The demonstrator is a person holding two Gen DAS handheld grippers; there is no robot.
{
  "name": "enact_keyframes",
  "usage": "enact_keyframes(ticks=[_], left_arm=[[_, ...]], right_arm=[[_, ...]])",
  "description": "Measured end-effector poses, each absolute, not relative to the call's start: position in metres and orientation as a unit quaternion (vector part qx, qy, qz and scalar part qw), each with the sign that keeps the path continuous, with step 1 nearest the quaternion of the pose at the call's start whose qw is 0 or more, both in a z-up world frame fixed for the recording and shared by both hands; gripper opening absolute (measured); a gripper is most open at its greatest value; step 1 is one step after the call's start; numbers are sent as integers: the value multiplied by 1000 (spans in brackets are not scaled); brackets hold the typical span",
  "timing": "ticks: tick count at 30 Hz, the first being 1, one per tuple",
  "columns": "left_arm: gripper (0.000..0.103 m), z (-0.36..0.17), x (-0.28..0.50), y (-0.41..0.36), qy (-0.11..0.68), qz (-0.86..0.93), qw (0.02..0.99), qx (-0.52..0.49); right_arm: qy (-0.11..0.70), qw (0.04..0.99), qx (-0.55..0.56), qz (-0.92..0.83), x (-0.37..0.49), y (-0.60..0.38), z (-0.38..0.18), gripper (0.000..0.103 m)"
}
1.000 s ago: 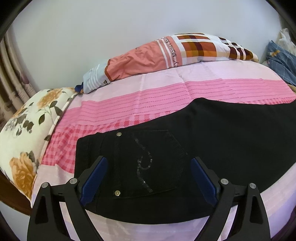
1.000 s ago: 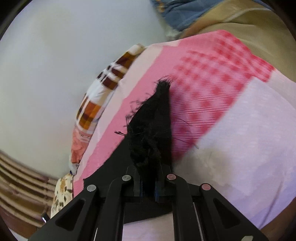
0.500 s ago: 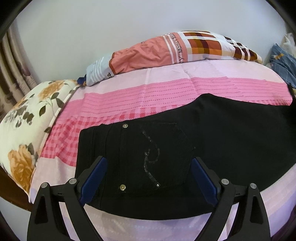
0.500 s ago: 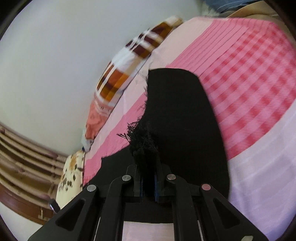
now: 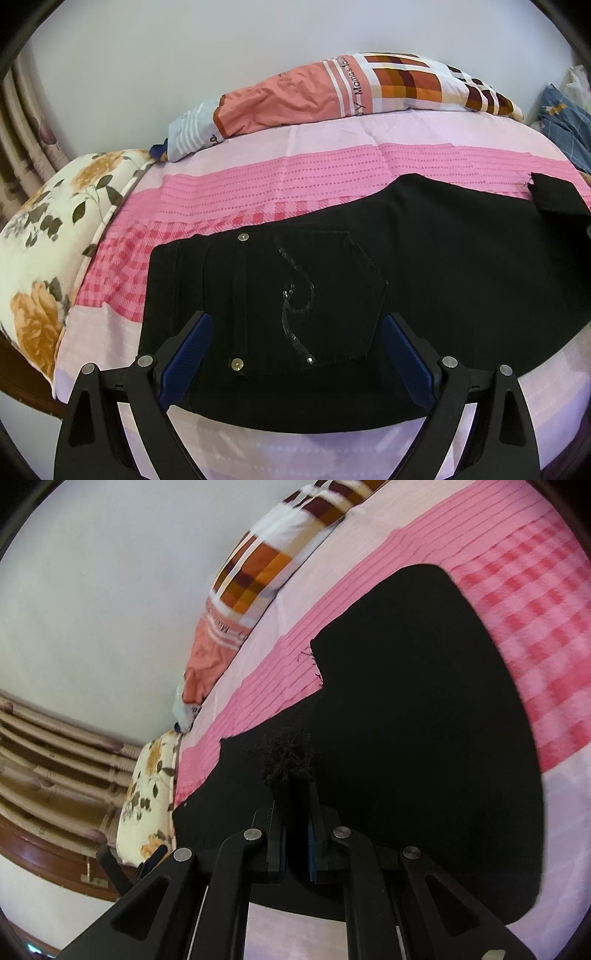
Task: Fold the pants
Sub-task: 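Drag the held trouser leg with the right gripper across the pocket side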
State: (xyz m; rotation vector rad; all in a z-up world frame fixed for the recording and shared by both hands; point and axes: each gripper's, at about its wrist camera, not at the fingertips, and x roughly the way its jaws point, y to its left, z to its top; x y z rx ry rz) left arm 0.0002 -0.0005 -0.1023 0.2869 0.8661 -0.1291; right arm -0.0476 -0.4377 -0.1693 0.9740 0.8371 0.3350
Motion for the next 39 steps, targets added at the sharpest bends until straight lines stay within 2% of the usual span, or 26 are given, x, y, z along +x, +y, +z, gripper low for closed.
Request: enact_keyframes(ticks=[24,39], left_arm=[[93,-119,8,11,456,-57,880,121],[93,-125,11,15,472,-54,873,110]], right_arm=[[434,743,443,251,-15,-331,-184,10],[434,736,438,280,-14,-316,-182,10]])
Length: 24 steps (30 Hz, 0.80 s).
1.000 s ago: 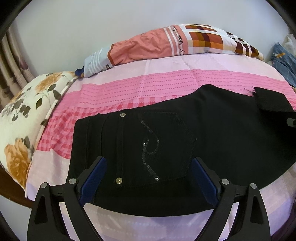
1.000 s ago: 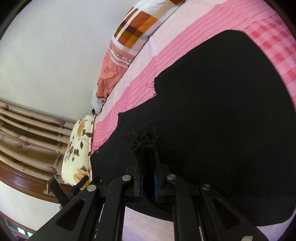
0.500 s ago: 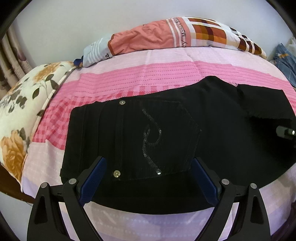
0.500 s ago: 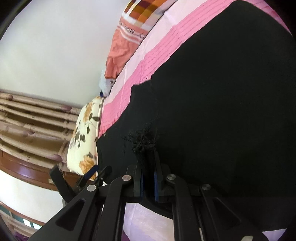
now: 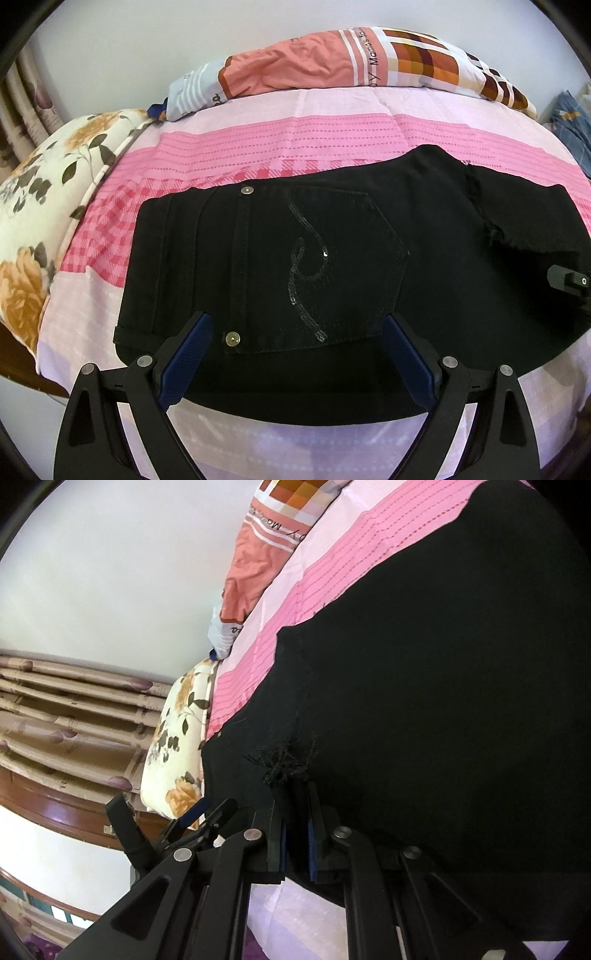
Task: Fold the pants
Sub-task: 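Drag the held trouser leg with the right gripper across the pocket side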
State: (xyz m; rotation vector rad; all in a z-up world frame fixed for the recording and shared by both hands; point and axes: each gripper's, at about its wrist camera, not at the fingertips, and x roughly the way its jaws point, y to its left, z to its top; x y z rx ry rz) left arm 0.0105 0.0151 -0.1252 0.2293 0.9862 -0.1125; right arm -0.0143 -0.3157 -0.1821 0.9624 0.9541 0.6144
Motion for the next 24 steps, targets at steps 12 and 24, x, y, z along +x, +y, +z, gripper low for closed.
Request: enact_keyframes(ticks=[12,24], left_arm=[[93,-129,11,16,481,-56,869,104],[93,-132,13,18,495,-54,862,100]], right_arm=[[447,739,402,304,-15,-295,-180,12],[456,724,404,323,-13,-290,-182,22]])
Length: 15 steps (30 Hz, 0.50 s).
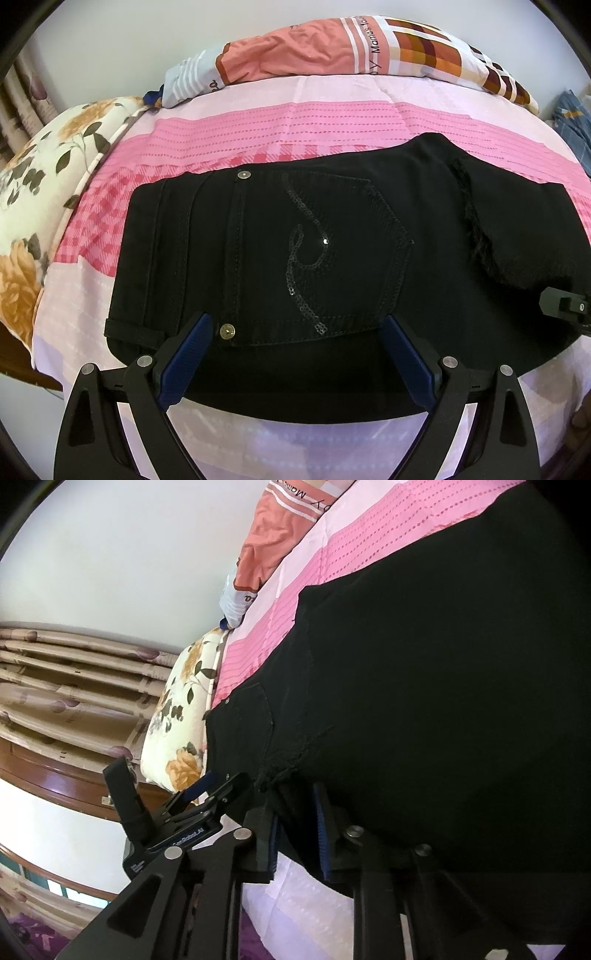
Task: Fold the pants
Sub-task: 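Drag the held trouser leg with the right gripper across the pocket side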
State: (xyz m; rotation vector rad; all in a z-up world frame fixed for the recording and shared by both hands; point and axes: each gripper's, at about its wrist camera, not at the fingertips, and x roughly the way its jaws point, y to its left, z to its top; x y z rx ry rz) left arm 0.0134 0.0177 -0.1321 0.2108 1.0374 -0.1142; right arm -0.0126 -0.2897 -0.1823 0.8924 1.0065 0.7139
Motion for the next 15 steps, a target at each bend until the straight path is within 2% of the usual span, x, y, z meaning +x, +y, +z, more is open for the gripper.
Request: enact_keyframes(ticks=[10,15], left_arm=[[93,-136,15,23,507,-52,856,85],[93,-139,17,24,517,-52,851,82]], right_arm=[[470,695,397,373,-12,-273,-178,43],[472,678,411,386,-11,-271,-179,48]])
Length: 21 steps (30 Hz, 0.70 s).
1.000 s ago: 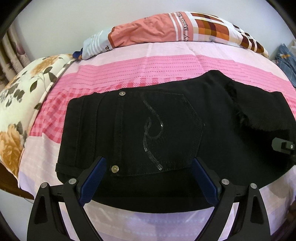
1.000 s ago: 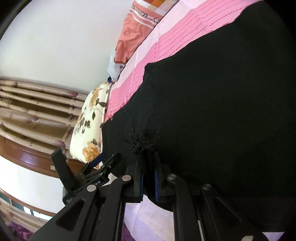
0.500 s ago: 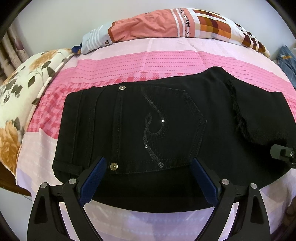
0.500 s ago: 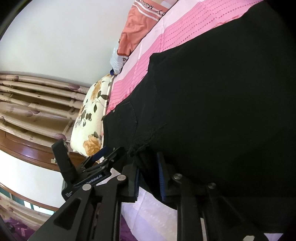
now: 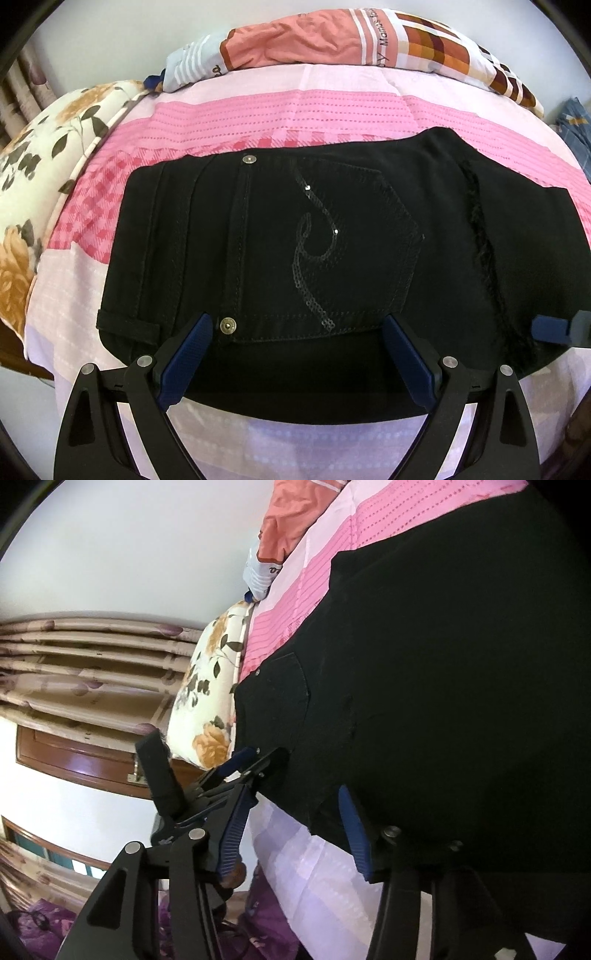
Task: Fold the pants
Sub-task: 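Drag the held trouser leg with the right gripper across the pocket side, then open the right gripper and release the trouser leg onto the trousers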
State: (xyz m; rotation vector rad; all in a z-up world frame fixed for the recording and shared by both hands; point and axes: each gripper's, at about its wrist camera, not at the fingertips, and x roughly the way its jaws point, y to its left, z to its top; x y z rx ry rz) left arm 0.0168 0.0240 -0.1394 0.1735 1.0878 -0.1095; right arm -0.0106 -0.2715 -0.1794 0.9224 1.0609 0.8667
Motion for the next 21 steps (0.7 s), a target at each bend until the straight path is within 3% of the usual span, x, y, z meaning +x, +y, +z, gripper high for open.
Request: enact_keyframes(ticks=[21], left_arm=[[93,-133,18,35,518,-52,853,48]], right_arm=[[466,686,405,386,-9,-264,-178,51]])
